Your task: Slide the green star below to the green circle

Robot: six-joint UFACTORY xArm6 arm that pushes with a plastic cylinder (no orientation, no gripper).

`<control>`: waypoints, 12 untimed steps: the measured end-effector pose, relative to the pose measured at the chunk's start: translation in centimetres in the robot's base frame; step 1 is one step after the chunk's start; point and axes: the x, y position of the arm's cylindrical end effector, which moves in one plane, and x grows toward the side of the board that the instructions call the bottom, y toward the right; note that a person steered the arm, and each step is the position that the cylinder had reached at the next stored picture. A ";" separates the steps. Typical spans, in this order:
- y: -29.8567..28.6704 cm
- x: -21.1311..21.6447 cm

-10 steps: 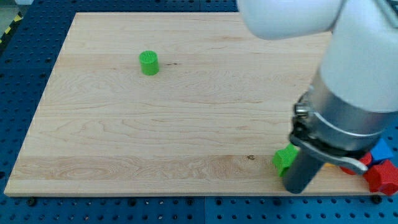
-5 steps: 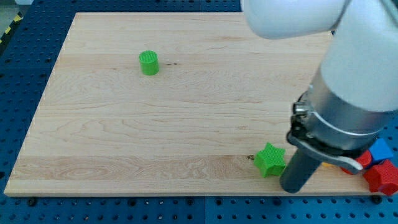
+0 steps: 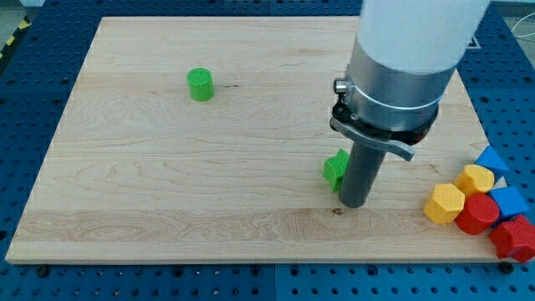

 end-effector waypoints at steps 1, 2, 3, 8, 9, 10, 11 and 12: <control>0.0 -0.4; 0.0 -1.8; 0.0 -3.4; 0.8 -9.0; 0.9 -9.4; -2.7 -10.1; -5.8 -11.1; -4.7 -12.6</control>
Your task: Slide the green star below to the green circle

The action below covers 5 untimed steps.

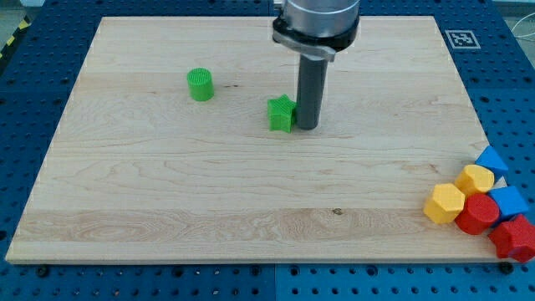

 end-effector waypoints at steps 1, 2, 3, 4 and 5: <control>-0.8 -1.5; -2.3 -1.1; -4.2 0.3; -7.3 0.8; -9.9 0.7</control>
